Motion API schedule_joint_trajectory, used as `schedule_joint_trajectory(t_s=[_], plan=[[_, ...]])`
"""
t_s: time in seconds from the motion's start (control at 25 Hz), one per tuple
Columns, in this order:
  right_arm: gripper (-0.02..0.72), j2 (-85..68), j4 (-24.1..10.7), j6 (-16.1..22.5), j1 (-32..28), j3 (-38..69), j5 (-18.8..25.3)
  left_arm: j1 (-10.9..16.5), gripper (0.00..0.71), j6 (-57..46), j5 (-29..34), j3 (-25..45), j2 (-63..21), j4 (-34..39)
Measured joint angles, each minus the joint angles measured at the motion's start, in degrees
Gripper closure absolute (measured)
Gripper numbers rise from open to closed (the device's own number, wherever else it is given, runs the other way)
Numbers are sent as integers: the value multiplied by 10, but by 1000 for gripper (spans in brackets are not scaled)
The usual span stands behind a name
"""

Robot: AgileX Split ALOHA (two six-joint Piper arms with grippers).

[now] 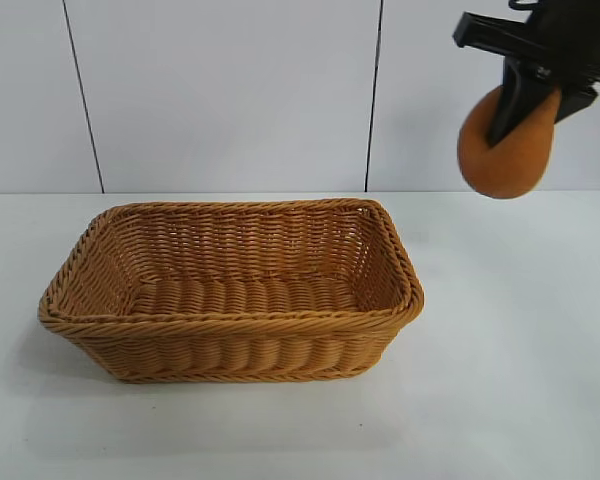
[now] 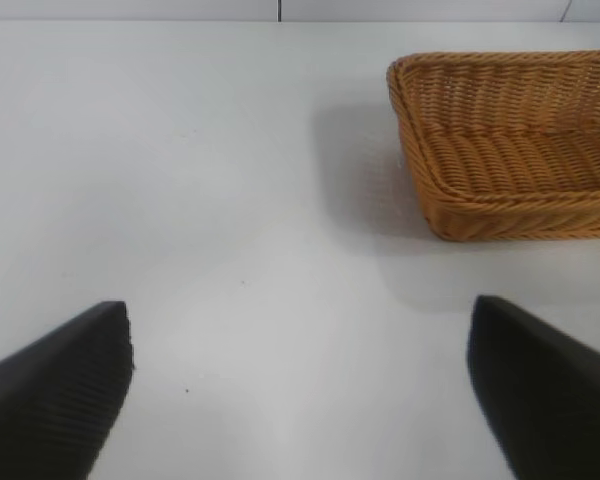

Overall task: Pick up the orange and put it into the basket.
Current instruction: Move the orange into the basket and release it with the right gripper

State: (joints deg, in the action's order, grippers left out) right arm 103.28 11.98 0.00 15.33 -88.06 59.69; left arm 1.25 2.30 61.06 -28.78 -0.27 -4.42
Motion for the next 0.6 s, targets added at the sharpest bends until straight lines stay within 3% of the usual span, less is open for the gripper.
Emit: schedule_joint_trajectory(t_s=[0.36, 0.6], plan=[[632, 19, 8, 31, 166, -10, -97, 0, 65, 0, 0, 0, 0, 1], [632, 97, 10, 37, 212, -10, -183, 0, 65, 0, 0, 0, 0, 1]])
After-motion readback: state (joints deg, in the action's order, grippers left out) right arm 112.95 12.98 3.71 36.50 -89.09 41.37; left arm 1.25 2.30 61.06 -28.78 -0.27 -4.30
